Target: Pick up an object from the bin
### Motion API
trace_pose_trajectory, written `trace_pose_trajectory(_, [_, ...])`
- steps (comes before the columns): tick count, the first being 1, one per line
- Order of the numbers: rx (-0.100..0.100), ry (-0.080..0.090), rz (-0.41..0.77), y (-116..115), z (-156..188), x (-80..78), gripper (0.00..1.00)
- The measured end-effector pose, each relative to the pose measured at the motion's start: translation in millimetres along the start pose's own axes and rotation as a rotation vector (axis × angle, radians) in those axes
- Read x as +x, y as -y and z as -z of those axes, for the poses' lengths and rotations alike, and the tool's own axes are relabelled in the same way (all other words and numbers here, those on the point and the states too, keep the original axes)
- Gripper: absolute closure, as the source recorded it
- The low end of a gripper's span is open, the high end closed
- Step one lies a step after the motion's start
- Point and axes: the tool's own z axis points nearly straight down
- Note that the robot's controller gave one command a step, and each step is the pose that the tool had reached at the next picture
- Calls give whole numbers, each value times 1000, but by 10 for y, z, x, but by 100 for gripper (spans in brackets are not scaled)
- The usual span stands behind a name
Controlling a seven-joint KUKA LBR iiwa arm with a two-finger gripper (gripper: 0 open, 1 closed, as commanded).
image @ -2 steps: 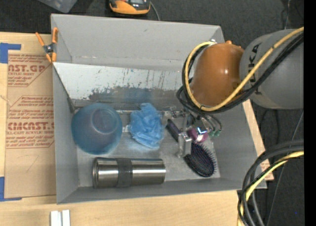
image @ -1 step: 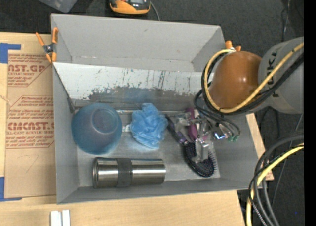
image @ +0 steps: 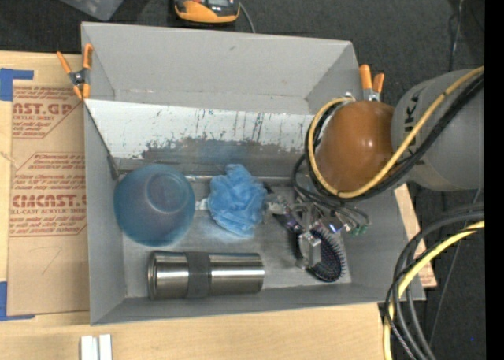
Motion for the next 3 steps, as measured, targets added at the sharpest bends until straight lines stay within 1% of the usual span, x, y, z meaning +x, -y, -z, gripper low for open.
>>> trace_pose_trajectory(1, [0, -4, 192, 335, 103, 335, 0])
trace_pose_trajectory(2, [-5, -3, 478, 521, -79, 264, 0])
trace_pose_trajectory(3, [1, 28, 519, 837, -180, 704, 0])
